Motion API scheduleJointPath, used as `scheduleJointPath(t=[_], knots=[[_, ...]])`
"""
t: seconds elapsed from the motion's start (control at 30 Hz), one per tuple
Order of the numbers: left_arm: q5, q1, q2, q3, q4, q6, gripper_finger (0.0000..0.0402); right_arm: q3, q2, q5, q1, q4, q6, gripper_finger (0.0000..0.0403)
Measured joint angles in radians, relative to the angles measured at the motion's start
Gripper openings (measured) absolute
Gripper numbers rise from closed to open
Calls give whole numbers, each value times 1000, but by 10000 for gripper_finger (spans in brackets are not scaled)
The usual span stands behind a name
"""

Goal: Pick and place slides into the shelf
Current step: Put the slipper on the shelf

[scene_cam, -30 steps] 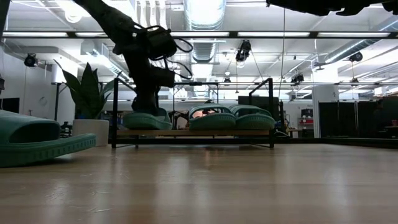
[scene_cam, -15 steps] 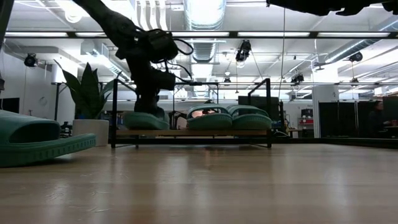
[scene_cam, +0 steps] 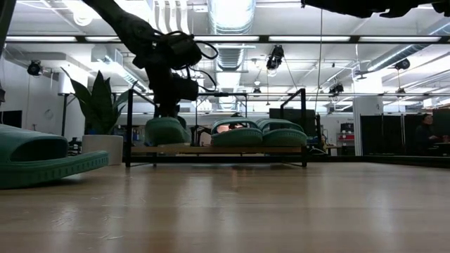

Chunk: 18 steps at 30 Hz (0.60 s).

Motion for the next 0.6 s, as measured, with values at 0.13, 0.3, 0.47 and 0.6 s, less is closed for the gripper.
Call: scheduleJointPath(t=[0.13, 0.3, 0.47, 0.6], knots=[[-28, 0, 0, 0, 15, 31, 7, 0, 0, 0, 0, 0, 0, 66], [-39, 0, -1, 0, 82, 48, 8, 0, 0, 0, 0, 0, 0, 64], [-41, 0, -1, 0, 110, 97, 8, 0, 0, 0, 0, 0, 0, 63], [-41, 4, -1, -1, 113, 137, 7, 0, 0, 0, 0, 0, 0, 66]])
